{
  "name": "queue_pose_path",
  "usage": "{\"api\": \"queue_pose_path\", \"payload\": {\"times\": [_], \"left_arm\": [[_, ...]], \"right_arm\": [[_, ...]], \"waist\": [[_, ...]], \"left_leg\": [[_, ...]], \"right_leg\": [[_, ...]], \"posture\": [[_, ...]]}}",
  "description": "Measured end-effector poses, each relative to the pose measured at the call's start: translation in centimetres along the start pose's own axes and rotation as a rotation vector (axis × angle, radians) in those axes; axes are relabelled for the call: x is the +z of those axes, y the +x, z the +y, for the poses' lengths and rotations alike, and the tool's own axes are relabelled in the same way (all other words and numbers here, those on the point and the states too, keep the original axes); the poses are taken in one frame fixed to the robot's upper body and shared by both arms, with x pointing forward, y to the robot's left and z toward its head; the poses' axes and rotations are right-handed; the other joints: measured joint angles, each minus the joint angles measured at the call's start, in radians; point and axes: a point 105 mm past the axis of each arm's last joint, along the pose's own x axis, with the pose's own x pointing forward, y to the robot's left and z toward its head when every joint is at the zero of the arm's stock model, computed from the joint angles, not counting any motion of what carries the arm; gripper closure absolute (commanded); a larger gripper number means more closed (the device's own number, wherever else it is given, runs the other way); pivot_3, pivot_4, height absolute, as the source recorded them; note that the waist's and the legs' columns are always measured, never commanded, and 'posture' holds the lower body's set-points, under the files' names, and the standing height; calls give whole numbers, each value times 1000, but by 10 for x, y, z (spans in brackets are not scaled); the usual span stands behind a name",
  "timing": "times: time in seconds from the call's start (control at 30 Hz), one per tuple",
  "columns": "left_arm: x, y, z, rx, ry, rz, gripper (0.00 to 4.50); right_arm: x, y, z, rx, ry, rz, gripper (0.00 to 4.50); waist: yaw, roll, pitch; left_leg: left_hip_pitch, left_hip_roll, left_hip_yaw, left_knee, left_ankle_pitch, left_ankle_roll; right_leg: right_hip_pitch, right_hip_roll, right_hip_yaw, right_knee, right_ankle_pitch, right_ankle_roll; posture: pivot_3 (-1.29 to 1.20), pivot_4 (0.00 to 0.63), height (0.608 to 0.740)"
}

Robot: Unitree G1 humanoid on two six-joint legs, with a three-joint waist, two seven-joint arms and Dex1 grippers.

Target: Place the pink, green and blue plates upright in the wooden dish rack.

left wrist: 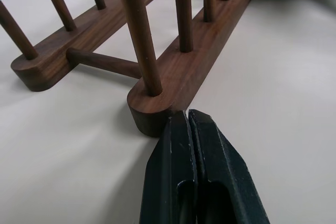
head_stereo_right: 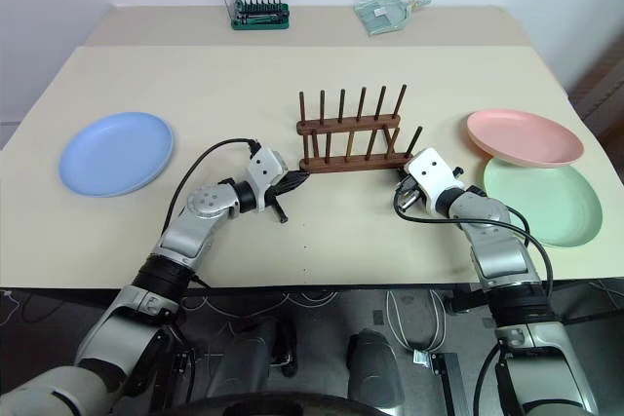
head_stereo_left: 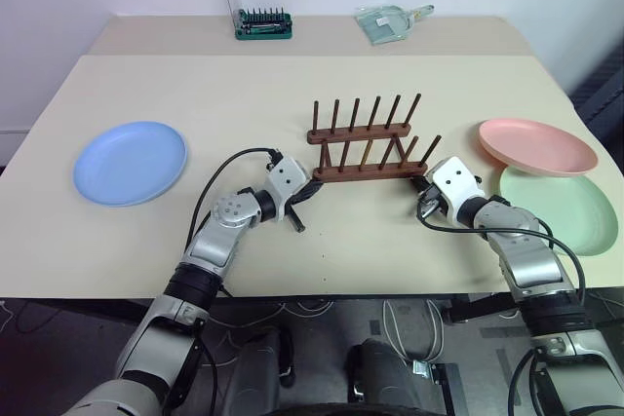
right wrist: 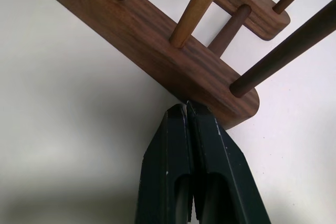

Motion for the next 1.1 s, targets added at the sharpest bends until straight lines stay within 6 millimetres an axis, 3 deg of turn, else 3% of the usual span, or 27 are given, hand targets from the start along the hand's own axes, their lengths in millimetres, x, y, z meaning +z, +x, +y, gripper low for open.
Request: {"api": "queue_pose_path", "payload": {"times": [0.27, 0.5, 0.6, 0.77, 0.8, 0.9, 0.97, 1.1], "left_arm": [[-2, 2, 13, 62, 21, 6, 4493], [0, 0, 10, 37, 16, -3, 4493], [0, -10, -8, -73, -34, -35, 4500], [8, -28, -30, -257, -109, -82, 4500], [10, -30, -32, -280, -111, -86, 4500], [17, -33, -37, -343, -125, -110, 4500], [19, -34, -39, -361, -123, -116, 4500], [18, -34, -39, -370, -123, -111, 4500]], "right_arm": [[-1, -1, 1, 1, -3, -1, 4443], [3, -11, 4, 32, -34, -2, 4443], [14, -30, -11, 46, -23, -6, 3259], [36, -61, -54, -28, -84, 15, 568], [39, -65, -62, -53, -99, 22, 225], [43, -75, -92, -135, -172, 79, 225], [28, -80, -107, -186, -176, 154, 225], [-1, -80, -115, -207, -141, 251, 225]], "waist": [[-2, 0, 0], [0, 0, 0], [-1, 1, 0], [0, 1, 1], [0, 1, 1], [0, 1, 1], [1, 1, 1], [0, 1, 1]], "left_leg": [[0, 0, 0, 0, 0, 0], [0, 0, 0, 0, 0, 0], [-1, 0, 0, 0, 0, 0], [-1, 0, 0, 0, 0, 0], [-1, 0, 0, -1, 0, 0], [-1, 0, 0, 0, 0, 0], [-1, 0, 0, -1, 0, 0], [-1, 0, 1, 0, 0, 0]], "right_leg": [[0, 0, 0, 0, 0, 0], [-1, 0, 0, 0, 0, 0], [-1, 0, 0, 0, 0, 0], [-1, -1, 0, 0, 0, 0], [-1, -1, 0, 0, 0, 0], [-1, -1, 0, -1, 0, 0], [-1, -1, 0, -1, 0, 0], [-1, 0, 0, -1, 0, 0]], "posture": [[0, 150, 736], [0, 150, 736], [0, 150, 736], [0, 150, 736], [0, 150, 736], [0, 150, 736], [0, 150, 736], [0, 150, 736]]}}
